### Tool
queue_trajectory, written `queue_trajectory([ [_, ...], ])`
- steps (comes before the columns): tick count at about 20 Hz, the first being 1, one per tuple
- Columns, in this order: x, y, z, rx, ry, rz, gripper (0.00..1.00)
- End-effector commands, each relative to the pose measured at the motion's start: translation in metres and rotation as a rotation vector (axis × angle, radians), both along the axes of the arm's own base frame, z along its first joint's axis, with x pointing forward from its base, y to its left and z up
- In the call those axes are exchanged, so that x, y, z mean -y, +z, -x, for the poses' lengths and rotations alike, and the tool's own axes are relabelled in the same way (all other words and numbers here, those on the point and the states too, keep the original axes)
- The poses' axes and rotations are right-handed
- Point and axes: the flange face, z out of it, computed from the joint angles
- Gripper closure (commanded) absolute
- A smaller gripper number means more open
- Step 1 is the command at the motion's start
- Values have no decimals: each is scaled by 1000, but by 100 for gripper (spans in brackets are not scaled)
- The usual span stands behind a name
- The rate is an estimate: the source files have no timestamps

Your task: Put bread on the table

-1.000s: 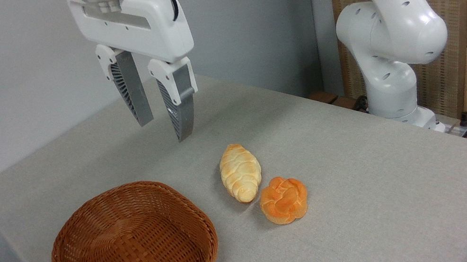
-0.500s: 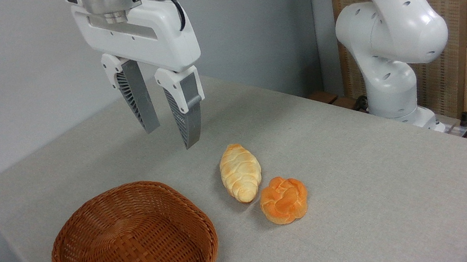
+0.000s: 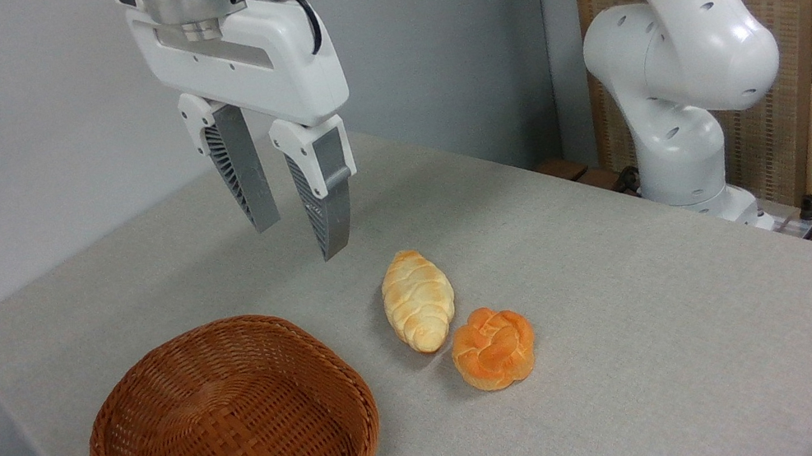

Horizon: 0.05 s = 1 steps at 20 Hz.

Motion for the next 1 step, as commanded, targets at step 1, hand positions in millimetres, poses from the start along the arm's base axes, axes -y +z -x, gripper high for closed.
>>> queue_trajectory([
  [1, 0, 4, 2, 10, -21, -12, 0],
])
